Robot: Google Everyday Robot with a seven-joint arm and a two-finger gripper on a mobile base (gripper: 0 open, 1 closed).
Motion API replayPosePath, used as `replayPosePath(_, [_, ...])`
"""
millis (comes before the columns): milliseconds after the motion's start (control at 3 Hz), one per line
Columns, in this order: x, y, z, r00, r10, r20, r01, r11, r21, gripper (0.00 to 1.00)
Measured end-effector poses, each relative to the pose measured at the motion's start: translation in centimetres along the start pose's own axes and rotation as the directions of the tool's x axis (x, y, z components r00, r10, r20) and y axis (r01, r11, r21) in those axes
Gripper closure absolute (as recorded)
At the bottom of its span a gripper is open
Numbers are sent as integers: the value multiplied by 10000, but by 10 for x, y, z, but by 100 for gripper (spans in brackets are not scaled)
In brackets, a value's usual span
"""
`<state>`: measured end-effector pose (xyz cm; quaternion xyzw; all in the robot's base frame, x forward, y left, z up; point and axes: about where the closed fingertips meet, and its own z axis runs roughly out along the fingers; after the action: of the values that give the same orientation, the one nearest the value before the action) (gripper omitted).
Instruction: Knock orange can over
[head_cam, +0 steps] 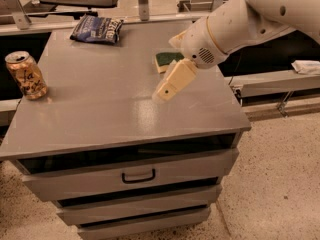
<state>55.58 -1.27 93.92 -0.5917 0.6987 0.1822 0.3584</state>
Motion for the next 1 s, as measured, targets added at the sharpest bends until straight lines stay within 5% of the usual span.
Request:
replayPosePath(667, [-7, -4, 10, 9993, 65, 365, -66, 10000, 28, 0])
replayPosePath(1000, [-35, -18, 46, 9891, 63, 1474, -66, 10000, 16, 0])
